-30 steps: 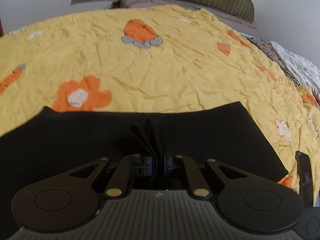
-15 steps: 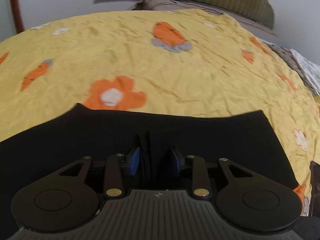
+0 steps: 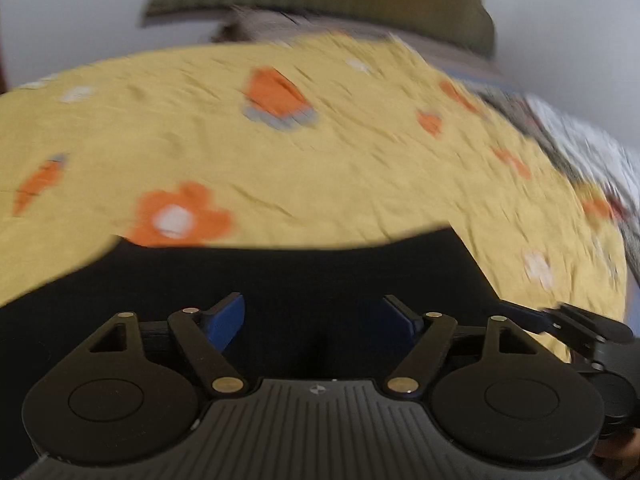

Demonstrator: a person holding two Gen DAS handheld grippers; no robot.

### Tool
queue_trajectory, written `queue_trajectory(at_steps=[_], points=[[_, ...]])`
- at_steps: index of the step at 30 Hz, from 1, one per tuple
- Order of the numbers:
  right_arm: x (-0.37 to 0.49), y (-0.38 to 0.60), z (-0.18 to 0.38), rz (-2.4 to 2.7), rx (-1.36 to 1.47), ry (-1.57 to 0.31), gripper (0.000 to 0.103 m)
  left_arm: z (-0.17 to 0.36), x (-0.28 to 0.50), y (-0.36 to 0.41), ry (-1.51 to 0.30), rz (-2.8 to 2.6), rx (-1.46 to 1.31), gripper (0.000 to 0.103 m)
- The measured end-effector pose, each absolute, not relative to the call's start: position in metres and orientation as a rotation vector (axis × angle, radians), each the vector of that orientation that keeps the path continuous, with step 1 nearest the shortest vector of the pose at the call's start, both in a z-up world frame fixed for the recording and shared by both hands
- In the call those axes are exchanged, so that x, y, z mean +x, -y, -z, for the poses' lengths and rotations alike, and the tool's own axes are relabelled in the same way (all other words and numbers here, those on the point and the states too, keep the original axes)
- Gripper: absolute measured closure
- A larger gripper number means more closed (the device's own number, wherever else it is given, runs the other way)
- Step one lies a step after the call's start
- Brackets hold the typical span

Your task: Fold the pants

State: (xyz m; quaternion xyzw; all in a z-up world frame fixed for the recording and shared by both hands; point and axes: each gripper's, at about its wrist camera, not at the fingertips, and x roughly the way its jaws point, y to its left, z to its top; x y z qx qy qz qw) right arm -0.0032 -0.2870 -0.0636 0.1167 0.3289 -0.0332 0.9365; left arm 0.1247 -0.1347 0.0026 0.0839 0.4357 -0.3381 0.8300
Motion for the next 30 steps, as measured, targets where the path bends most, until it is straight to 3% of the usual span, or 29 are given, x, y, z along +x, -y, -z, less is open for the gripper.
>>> queue_trajectory(at_steps=[6, 9, 13, 16, 21, 25, 30], points=[[-0.005, 0.294, 0.052, 0.115, 0.197, -0.628, 0.048, 0.031, 0.087, 0.158, -0.87, 0.676, 0.505, 0.027], [0.008, 0.291, 0.051, 0.153, 0.188, -0.595, 0.047, 0.03, 0.087, 0.151, -0.88, 0.683, 0.488, 0.026], [0.05, 0.278, 0.062, 0.243, 0.079, -0.657, 0.029, 0.038, 0.088, 0.138, -0.92, 0.687, 0.479, 0.021], [0.059, 0.272, 0.079, 0.236, 0.037, -0.733, 0.029, 0.036, 0.087, 0.126, -0.938, 0.683, 0.444, 0.021], [0.028, 0.261, 0.066, 0.245, 0.029, -0.618, 0.029, 0.013, 0.103, 0.116, -0.847, 0.621, 0.325, 0.022], [0.03, 0.253, 0.077, 0.155, -0.008, -0.716, 0.028, 0.013, 0.133, 0.129, -0.842, 0.6, 0.207, 0.02], [0.017, 0.247, 0.076, 0.203, -0.053, -0.721, 0.025, 0.036, 0.123, 0.14, -0.905, 0.604, 0.316, 0.022]])
